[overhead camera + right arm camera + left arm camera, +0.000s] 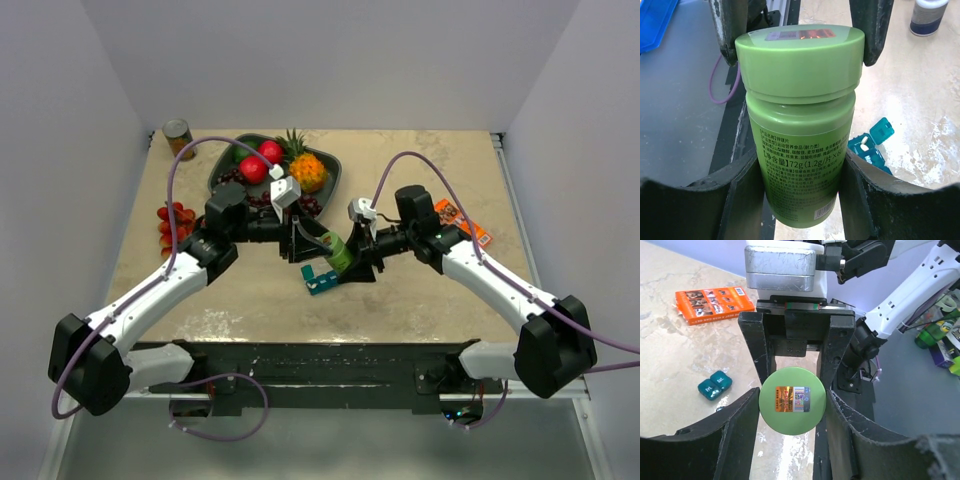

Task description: Sort the pills into containers

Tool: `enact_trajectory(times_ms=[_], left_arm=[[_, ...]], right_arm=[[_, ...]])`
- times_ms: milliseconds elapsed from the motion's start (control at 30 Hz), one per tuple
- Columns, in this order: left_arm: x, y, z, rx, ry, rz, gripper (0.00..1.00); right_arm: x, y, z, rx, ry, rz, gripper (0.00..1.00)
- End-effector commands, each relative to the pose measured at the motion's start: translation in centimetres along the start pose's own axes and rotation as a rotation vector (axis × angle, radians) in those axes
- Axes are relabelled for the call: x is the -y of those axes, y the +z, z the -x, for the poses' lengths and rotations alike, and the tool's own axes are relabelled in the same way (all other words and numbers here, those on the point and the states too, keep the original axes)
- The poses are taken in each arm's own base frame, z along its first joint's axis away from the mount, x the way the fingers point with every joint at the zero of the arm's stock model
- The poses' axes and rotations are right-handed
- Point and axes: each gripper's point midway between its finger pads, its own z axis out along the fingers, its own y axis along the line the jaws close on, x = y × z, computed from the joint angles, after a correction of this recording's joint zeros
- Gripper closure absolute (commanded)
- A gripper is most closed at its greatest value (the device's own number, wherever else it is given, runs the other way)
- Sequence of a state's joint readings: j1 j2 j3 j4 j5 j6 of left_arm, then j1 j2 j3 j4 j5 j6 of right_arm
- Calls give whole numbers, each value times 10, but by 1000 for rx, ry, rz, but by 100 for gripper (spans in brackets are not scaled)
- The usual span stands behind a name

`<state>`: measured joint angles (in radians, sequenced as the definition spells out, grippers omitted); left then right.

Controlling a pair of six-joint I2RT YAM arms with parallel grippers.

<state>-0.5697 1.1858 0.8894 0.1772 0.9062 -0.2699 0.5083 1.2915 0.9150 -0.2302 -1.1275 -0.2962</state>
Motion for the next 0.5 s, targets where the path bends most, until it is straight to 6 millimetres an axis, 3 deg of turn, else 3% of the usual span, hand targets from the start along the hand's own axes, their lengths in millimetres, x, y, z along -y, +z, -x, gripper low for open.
enact_trajectory(times_ms=[0, 133, 233, 467], left_arm=[[20, 0, -15, -70, -66, -122, 100], [14, -5, -10, -80, -80, -122, 100], [2, -6, -17, -127, -124, -56, 100], [-17, -10, -29, -212, -169, 84, 100]], right_arm=[[-17, 2, 40, 90, -199, 96, 100], [-10, 0, 39, 70, -216, 45, 100], [8, -1, 39, 49, -215, -57, 100], [28, -3, 35, 27, -190, -159, 100]])
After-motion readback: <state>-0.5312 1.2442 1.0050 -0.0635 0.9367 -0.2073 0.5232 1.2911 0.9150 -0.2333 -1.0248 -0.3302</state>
